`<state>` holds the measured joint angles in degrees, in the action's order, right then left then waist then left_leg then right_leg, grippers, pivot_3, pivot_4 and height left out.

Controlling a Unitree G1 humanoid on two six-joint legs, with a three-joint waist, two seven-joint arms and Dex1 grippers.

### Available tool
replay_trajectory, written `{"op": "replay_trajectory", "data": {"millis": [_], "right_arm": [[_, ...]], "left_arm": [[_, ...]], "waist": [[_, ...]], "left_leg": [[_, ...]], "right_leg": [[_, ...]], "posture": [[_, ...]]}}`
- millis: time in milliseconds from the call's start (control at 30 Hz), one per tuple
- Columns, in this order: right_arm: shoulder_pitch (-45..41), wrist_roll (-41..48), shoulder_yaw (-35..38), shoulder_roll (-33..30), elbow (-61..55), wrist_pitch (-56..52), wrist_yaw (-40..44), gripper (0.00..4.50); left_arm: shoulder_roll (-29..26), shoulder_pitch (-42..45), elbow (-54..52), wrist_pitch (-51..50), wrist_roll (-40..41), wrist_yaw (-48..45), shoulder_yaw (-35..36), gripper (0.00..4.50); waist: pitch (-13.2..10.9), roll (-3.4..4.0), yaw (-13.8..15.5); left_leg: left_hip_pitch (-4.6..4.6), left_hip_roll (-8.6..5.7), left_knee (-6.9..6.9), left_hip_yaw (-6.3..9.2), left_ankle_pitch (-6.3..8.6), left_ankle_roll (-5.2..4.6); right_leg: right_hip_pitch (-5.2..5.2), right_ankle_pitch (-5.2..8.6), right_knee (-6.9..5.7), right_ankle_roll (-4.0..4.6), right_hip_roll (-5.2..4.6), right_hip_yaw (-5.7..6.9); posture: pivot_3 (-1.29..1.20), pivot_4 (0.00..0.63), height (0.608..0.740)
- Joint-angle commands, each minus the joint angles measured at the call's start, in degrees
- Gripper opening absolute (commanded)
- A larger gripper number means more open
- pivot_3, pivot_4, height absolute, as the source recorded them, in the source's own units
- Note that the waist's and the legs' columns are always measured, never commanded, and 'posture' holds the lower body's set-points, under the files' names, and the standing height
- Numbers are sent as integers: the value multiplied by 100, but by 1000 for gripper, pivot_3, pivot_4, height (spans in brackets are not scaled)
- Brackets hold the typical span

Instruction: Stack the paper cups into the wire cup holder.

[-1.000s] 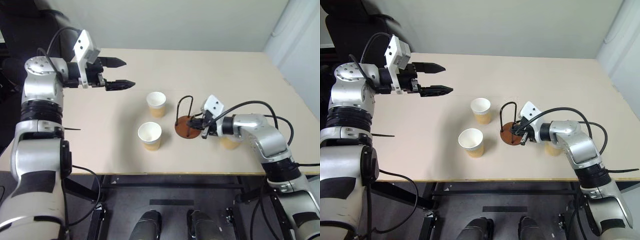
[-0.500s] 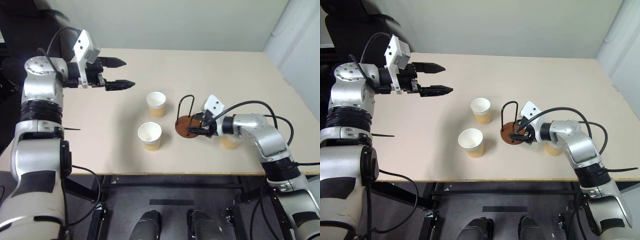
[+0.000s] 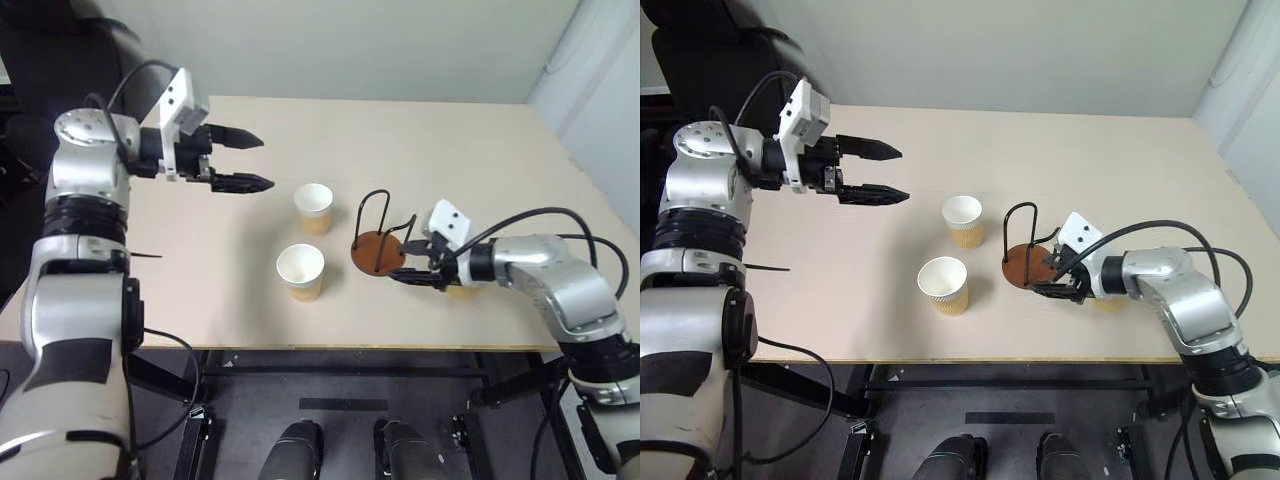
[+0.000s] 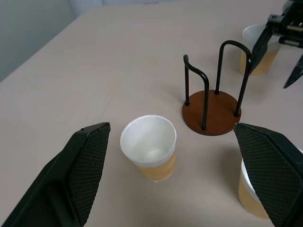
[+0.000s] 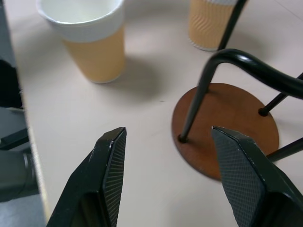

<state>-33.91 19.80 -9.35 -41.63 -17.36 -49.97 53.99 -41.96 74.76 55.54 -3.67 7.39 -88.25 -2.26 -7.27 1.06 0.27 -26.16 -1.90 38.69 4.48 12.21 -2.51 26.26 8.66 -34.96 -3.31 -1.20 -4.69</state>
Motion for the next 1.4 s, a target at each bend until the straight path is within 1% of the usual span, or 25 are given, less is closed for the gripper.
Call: {"op": "replay_trajectory", "data": {"millis": [33, 200, 300, 400, 567, 667, 700, 867, 900, 1033, 1100, 1133, 1200, 1233, 1300, 1333, 1400], "right_arm": [[15, 313, 413, -237, -494, -195, 49, 2817], [56, 722, 763, -594, -857, -399, 166, 2817], [13, 968, 976, -814, -973, -485, 265, 2817], [-92, 1082, 1136, -1076, -955, -438, 361, 2817], [-732, 941, 1282, -1562, -291, -80, 565, 2817], [-1158, 784, 1223, -1694, 202, 205, 628, 2817], [-1272, 729, 1190, -1731, 341, 290, 653, 2817], [-1531, 573, 1064, -1829, 720, 531, 807, 2817], [-1550, 555, 1054, -1838, 757, 559, 834, 2817], [-1671, 432, 1030, -1929, 956, 688, 970, 2817], [-1738, 431, 1052, -2001, 1043, 699, 1074, 2817], [-1770, 427, 1052, -2047, 1083, 707, 1136, 2817], [-1819, 419, 1036, -2158, 1156, 739, 1283, 2817], [-1841, 417, 1031, -2206, 1189, 761, 1345, 2817], [-1922, 385, 1014, -2268, 1266, 808, 1406, 2817], [-1948, 376, 1011, -2283, 1287, 822, 1421, 2817], [-1979, 360, 1015, -2287, 1306, 827, 1432, 2817]], "left_arm": [[2, 273, 116, 162, -92, -54, -1, 4500], [16, 379, 202, 100, -195, -284, -122, 4500], [12, 375, 183, 254, -249, -400, -166, 4500], [-2, 376, 214, 521, -388, -316, -246, 4500], [37, 462, 470, 1839, -1153, 461, -683, 4500], [92, 675, 719, 2551, -1663, 989, -982, 4500], [111, 777, 796, 2721, -1832, 1124, -1092, 4500], [243, 1205, 1121, 3348, -2549, 1586, -1604, 4500], [277, 1251, 1175, 3434, -2662, 1662, -1684, 4500], [465, 1374, 1368, 3573, -3070, 1817, -2007, 4500], [518, 1401, 1447, 3630, -3249, 1865, -2141, 4500], [540, 1405, 1480, 3669, -3308, 1881, -2195, 4500], [582, 1413, 1541, 3711, -3423, 1924, -2287, 4500], [605, 1416, 1570, 3709, -3466, 1962, -2322, 4500], [673, 1411, 1629, 3698, -3532, 2061, -2361, 4500], [712, 1406, 1655, 3686, -3543, 2098, -2361, 4500], [804, 1371, 1699, 3666, -3569, 2184, -2353, 4500]], "waist": [[1, -1, -1], [0, -1, -10], [1, -2, -5], [1, -2, 3], [0, -2, 3], [0, -3, 14], [1, -4, 23], [-1, -6, 40], [0, -7, 43], [-5, 0, 36], [-5, 1, 42], [-6, 2, 34], [-5, 2, 38], [-4, 2, 32], [-5, 3, 44], [-5, 2, 39], [-4, -1, 45]], "left_leg": [[0, -1, -1, -2, 0, 0], [-1, -1, -1, -4, 0, 0], [-2, 0, -4, -5, 0, 0], [-4, -2, -7, -6, 0, -1], [-9, 1, 1, 2, 1, -2], [-12, 4, 7, 6, 0, -3], [-12, -2, 1, -1, -1, -4], [-29, 0, 2, 10, 2, -9], [-28, -7, -3, 1, 4, -11], [-33, -4, -9, 5, 9, -12], [-35, -13, -15, -10, 10, -12], [-44, -2, -13, 2, 10, -11], [-58, -8, -16, -12, 10, -9], [-69, 1, -12, 1, 10, -8], [-78, -3, -10, -9, 10, -7], [-83, 2, -4, 0, 10, -7], [-84, -3, -3, -8, 10, -8]], "right_leg": [[0, 0, 0, 0, 2, 1], [2, 0, 1, -1, 1, -4], [4, 1, 2, 0, 4, -2], [6, 2, 2, -1, 4, -2], [11, 2, 0, -6, -5, -10], [13, 1, 0, -6, -6, -8], [16, 1, 1, -5, 3, -6], [27, 0, 2, -9, -13, -8], [29, 0, 4, -9, -5, -4], [37, -18, 4, -52, -17, -11], [45, -19, 4, -55, 0, -1], [50, -20, 4, -58, -17, -9], [69, -21, 2, -57, 3, 4], [74, -22, 2, -60, -13, -4], [86, -21, 0, -58, 4, 10], [87, -22, -1, -59, -7, 2], [88, -23, -2, -61, 1, 9]], "posture": [[0, 150, 740], [0, 150, 740], [0, 150, 740], [0, 150, 740], [0, 150, 740], [0, 150, 740], [0, 150, 740], [0, 150, 740], [0, 150, 740], [0, 150, 740], [0, 150, 740], [0, 150, 740], [0, 150, 740], [0, 150, 740], [0, 150, 740], [0, 150, 740], [0, 150, 740]]}}
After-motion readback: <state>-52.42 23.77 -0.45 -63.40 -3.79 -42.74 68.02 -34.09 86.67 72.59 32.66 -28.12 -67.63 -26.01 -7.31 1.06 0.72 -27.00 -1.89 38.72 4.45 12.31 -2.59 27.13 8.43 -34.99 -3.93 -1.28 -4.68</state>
